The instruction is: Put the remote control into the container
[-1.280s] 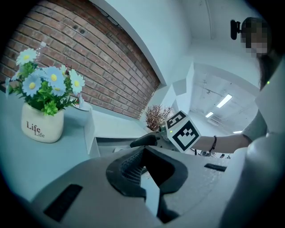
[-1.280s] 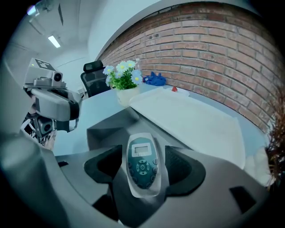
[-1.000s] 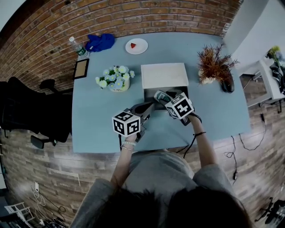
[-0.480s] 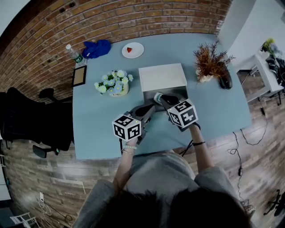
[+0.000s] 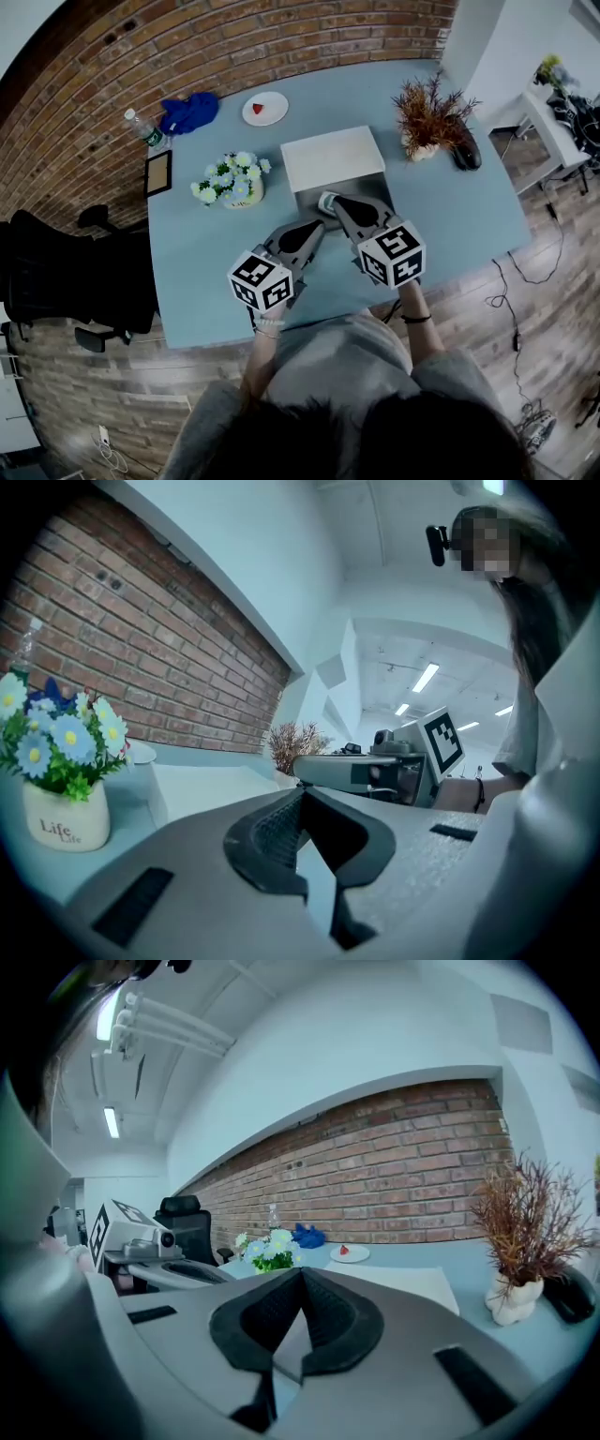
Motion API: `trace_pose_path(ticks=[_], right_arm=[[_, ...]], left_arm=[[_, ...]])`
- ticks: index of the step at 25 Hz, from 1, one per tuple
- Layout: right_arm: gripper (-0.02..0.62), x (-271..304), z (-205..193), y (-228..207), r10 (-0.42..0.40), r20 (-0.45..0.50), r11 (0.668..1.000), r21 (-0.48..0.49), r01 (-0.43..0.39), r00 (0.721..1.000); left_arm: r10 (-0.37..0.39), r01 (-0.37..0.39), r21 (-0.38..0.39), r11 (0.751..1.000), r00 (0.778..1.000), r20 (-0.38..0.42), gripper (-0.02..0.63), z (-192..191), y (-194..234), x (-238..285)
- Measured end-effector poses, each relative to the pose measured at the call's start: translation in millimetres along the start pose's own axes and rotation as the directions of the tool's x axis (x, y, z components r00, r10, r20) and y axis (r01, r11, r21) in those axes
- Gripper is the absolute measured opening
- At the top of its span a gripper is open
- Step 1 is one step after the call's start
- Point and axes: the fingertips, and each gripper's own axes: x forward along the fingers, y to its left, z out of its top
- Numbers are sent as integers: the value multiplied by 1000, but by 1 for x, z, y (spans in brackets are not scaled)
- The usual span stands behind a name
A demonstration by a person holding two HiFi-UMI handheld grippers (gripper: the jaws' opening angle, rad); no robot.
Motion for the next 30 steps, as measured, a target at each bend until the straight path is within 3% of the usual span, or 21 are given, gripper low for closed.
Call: trace_pose_path(ticks=[7, 30], right_arm=[[-2, -17, 24, 12, -24, 101, 1000, -5, 25, 995], [-2, -14, 29, 21, -12, 121, 998, -53, 19, 993]], left_arm=[[-28, 25, 61, 998, 998, 54, 3, 18, -16, -10], [-33, 21, 130, 991, 995, 92, 3, 34, -16, -17]])
